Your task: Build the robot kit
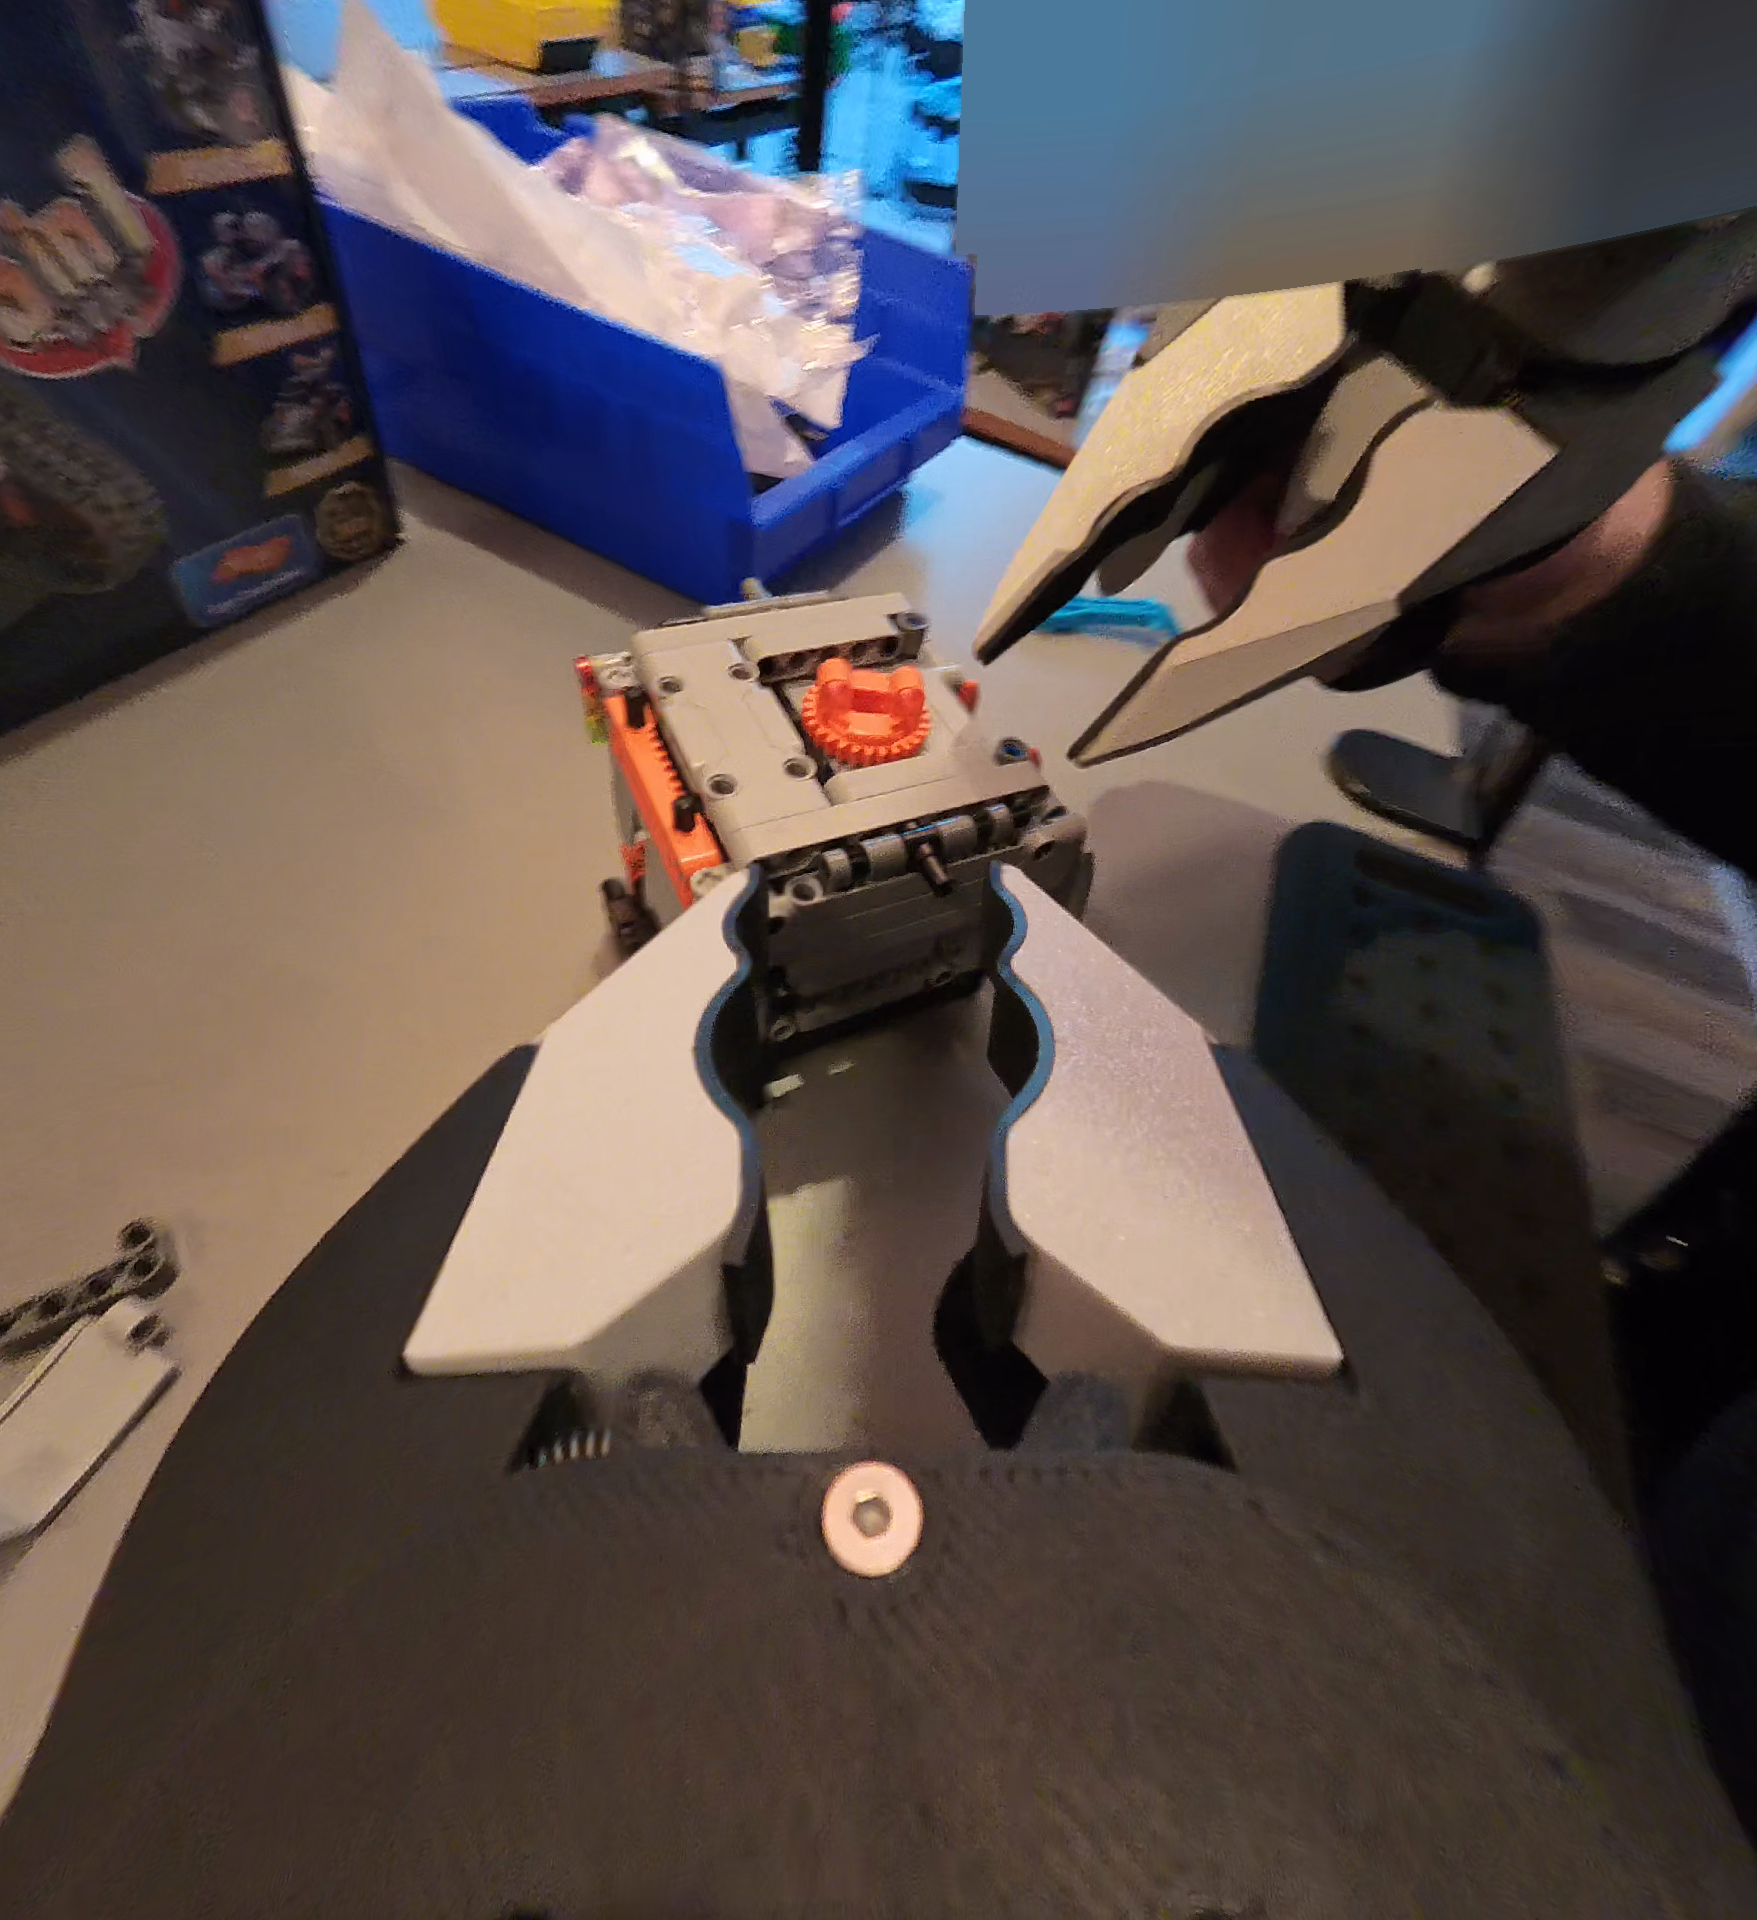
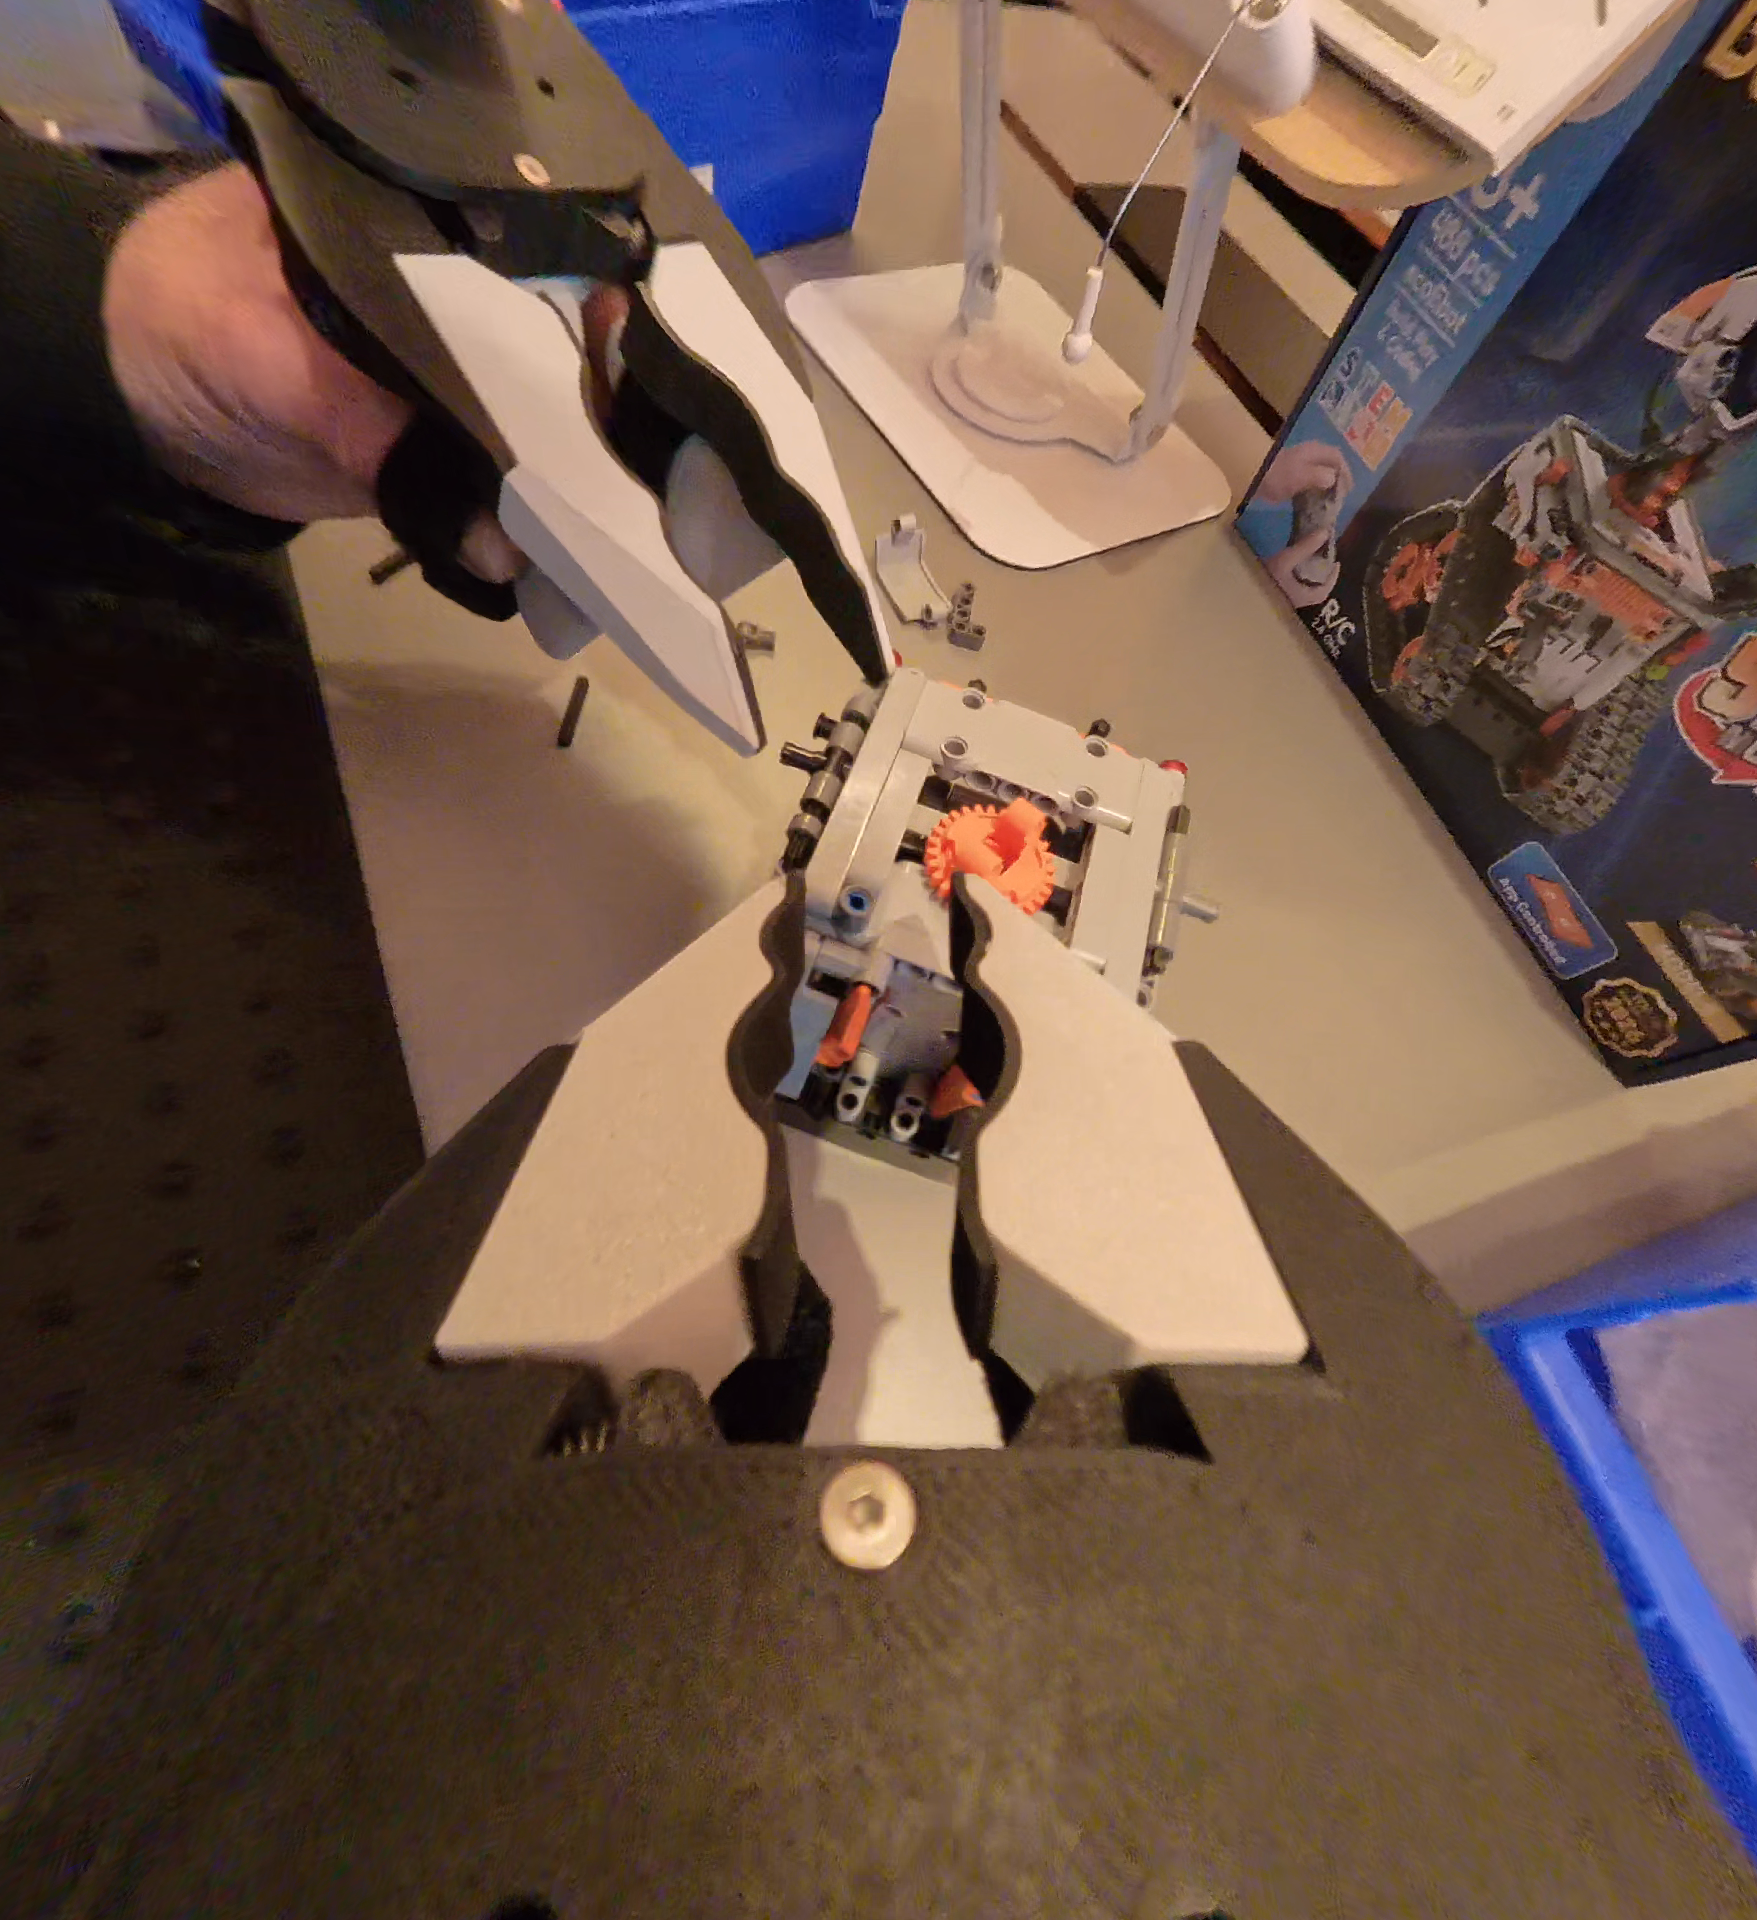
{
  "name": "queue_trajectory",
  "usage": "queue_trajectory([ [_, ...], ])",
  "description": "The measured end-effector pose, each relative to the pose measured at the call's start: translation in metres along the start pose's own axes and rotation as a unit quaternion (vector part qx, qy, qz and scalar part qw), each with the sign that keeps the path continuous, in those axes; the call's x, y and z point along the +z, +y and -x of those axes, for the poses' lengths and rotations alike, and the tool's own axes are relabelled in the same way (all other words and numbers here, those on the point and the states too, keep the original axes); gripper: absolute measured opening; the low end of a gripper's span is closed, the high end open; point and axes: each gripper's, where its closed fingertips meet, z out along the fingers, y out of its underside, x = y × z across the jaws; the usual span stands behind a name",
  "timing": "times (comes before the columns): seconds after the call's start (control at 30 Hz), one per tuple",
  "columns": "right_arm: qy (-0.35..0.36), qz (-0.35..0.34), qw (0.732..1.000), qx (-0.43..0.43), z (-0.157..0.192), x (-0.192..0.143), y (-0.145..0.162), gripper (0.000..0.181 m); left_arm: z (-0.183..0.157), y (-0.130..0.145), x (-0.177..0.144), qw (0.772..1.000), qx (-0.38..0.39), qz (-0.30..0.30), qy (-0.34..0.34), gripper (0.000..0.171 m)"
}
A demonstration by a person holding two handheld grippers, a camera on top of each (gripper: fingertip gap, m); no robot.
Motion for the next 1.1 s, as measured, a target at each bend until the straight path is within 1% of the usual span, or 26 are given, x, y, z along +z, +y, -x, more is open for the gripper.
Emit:
queue_trajectory([
  [0.1,-0.024,0.015,1.000,-0.012,0.002,0.008,-0.001,0.021,0.000,-0.001,0.002,0.998,0.005,0.004,-0.055,0.040],
  [0.17,-0.038,0.019,0.999,-0.006,0.004,0.013,-0.002,0.014,-0.002,0.002,0.003,0.997,0.001,0.016,-0.071,0.040],
  [0.2,-0.037,0.022,0.999,-0.002,0.004,0.014,-0.002,0.013,-0.001,0.002,0.002,0.997,0.002,0.015,-0.080,0.038],
  [0.3,-0.039,0.016,0.999,0.016,0.010,0.022,-0.006,0.005,-0.005,0.003,0.002,0.997,-0.020,0.009,-0.079,0.044],
  [0.4,-0.031,0.013,0.999,0.027,0.010,0.027,-0.009,0.005,-0.008,0.003,0.004,0.995,-0.005,0.011,-0.098,0.048],
  [0.47,-0.041,0.002,0.998,0.057,0.006,0.024,-0.012,0.006,-0.008,0.002,0.005,0.994,-0.007,0.007,-0.106,0.050],
  [0.5,-0.043,-0.003,0.997,0.062,0.003,0.021,-0.014,0.007,-0.010,0.001,0.007,0.994,-0.010,0.007,-0.107,0.054],
  [0.63,-0.040,0.007,0.997,0.060,-0.006,0.016,-0.011,0.008,-0.010,0.001,0.013,0.991,-0.001,0.015,-0.132,0.056],
  [0.73,-0.049,0.020,0.997,0.056,-0.006,0.018,-0.006,0.007,-0.008,0.002,0.014,0.988,0.013,0.033,-0.150,0.054],
  [0.87,-0.073,0.028,0.995,0.067,-0.001,0.021,-0.003,0.006,-0.002,0.001,0.015,0.987,0.020,0.031,-0.158,0.046],
  [0.97,-0.071,0.025,0.994,0.085,-0.006,0.023,-0.003,0.007,0.003,-0.001,0.018,0.990,0.023,0.029,-0.139,0.045],
  [1.03,-0.066,0.020,0.992,0.106,-0.009,0.027,-0.005,0.005,0.011,-0.002,0.015,0.990,0.036,0.035,-0.132,0.039],
  [1.1,-0.057,0.019,0.992,0.108,-0.011,0.032,-0.007,0.008,0.020,-0.001,0.012,0.990,0.051,0.042,-0.125,0.038],
])
